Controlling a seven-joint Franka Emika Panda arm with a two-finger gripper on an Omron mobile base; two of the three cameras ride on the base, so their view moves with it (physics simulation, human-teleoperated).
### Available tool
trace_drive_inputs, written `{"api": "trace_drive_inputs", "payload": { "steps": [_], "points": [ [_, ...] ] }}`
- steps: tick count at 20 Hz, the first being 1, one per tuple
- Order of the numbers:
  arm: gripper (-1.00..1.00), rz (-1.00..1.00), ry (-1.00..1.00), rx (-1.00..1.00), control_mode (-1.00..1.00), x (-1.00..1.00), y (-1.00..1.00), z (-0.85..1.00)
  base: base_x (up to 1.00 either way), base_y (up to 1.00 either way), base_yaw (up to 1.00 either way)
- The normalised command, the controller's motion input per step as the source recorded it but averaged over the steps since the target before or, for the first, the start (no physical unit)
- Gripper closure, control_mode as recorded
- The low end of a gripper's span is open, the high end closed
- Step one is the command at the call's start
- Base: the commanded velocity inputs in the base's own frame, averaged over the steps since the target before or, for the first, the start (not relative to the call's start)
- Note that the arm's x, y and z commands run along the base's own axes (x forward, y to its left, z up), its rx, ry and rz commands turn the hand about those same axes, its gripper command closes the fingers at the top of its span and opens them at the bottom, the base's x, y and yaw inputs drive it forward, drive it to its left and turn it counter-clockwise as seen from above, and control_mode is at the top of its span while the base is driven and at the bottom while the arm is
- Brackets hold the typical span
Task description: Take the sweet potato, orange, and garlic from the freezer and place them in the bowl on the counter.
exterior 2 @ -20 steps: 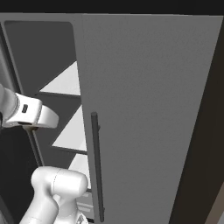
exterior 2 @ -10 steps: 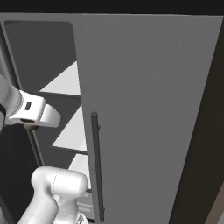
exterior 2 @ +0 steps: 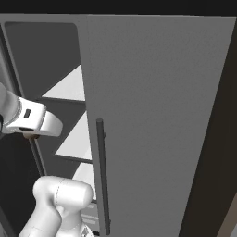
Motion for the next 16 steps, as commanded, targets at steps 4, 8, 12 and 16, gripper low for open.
{"api": "trace_drive_inputs", "payload": {
  "steps": [4,8,12,16],
  "points": [
    [1.00,0.00,0.00,0.00,-1.00,0.00,0.00,0.00,0.00,0.00,0.00],
    [1.00,0.00,0.00,0.00,1.00,0.00,0.00,0.00,0.00,0.00,0.00],
    [1.00,0.00,0.00,0.00,1.00,0.00,0.00,0.00,-0.32,-0.12,0.00],
    [1.00,0.00,0.00,0.00,1.00,0.00,0.00,0.00,-0.64,-0.28,0.00]
  ]
}}
